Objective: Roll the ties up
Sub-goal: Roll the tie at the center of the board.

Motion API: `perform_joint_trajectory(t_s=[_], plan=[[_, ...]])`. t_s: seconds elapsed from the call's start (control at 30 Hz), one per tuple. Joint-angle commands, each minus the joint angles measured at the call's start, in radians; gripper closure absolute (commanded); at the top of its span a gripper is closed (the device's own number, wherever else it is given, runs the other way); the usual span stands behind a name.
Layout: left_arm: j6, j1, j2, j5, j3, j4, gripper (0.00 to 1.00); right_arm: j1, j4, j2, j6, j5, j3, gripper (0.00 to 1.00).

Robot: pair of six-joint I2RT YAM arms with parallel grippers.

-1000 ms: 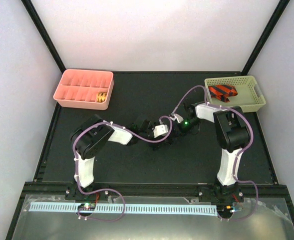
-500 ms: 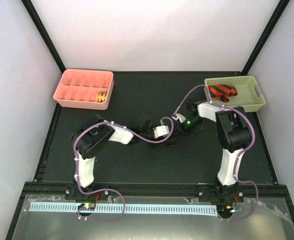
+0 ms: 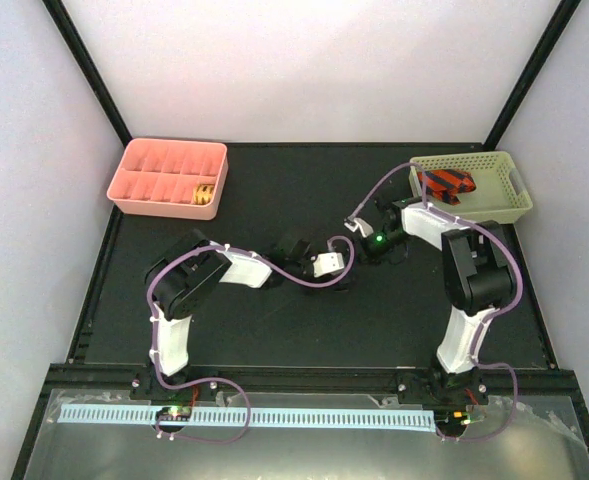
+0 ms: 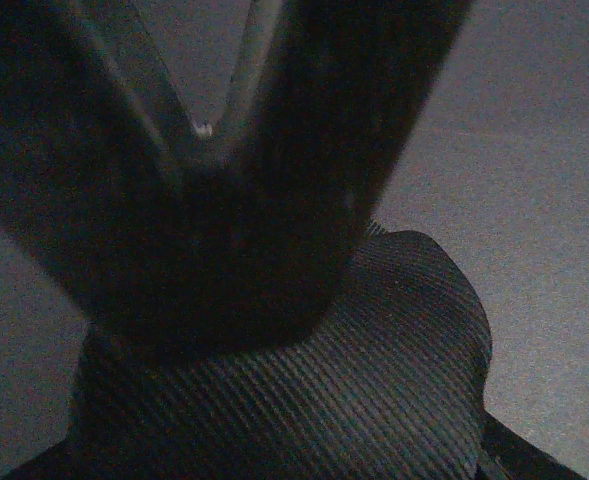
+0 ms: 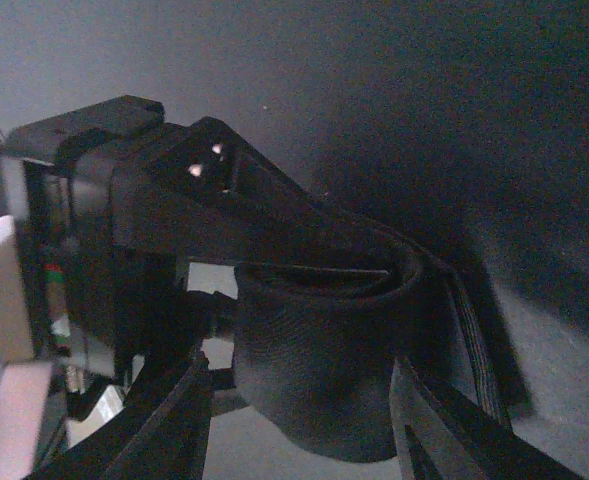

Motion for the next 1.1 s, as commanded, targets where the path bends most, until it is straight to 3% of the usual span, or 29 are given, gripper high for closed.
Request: perform_joint_trajectory(t_s=[0.0,0.07,0.17,0.33,0.47,0.8,1.07], plan=[[0.026,-0.015,0.021,-0.057,0.01,-0.123,0.47,0.021,0.036,0.05,0.039,0.04,-0.005,0.48],[0.026,-0.016,0.021,-0.059,0.018,-0.13,0.47,0.022,0.029,0.064,0.034,0.053,-0.005,0.5],[0.032,-0.017,0.023,-0.062,0.027,-0.141,0.47,0.021,0.019,0.07,0.015,0.066,-0.015,0.62],[0.03,-0.017,0.024,-0.064,0.045,-0.158,0.45,0.022,-0.006,0.074,-0.023,0.086,-0.035,0.97],[0.017,-0.015,0.013,-0.054,0.051,-0.169,0.37,0.02,-0.016,0.072,-0.034,0.103,-0.051,0.98],[-0.106,0.004,-0.068,0.012,0.021,-0.124,0.02,-0.014,0.016,0.057,-0.025,0.158,-0.092,0.98],[-0.381,0.096,-0.196,0.136,-0.069,-0.09,0.01,-0.021,0.034,0.055,-0.023,0.183,-0.106,0.98]])
